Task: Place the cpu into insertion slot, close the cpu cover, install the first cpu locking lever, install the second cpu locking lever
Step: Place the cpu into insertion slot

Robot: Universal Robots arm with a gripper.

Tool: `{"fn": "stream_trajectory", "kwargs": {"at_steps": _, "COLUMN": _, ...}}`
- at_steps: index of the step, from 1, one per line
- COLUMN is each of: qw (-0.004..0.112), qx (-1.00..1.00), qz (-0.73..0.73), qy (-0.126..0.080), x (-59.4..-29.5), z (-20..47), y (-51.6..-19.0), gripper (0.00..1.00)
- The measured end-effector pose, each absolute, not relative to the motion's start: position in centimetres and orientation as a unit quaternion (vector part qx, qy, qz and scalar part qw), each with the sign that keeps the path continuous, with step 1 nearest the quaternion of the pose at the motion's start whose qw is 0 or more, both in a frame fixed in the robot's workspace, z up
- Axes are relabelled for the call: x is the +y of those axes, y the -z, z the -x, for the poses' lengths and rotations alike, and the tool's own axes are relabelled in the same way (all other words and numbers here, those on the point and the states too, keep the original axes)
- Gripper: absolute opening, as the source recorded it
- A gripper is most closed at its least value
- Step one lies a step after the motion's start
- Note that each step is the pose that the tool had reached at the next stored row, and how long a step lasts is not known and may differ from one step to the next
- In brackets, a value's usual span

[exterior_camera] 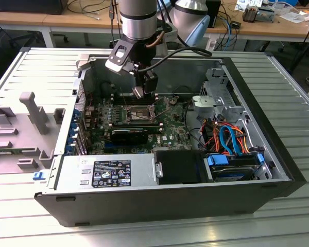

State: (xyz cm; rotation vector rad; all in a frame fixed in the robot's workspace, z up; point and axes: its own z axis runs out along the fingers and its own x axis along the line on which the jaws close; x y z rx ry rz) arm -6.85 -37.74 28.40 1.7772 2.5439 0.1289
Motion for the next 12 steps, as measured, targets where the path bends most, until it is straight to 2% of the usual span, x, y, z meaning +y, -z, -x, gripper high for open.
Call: {"fn": "stream_trajectory", "kwargs": {"at_steps": 12, "qw": 0.018, "qx": 0.814, "qz": -0.58, "qy": -0.041, "x": -37.74, "z": 6.85, "y": -28.39, "gripper": 0.55}}
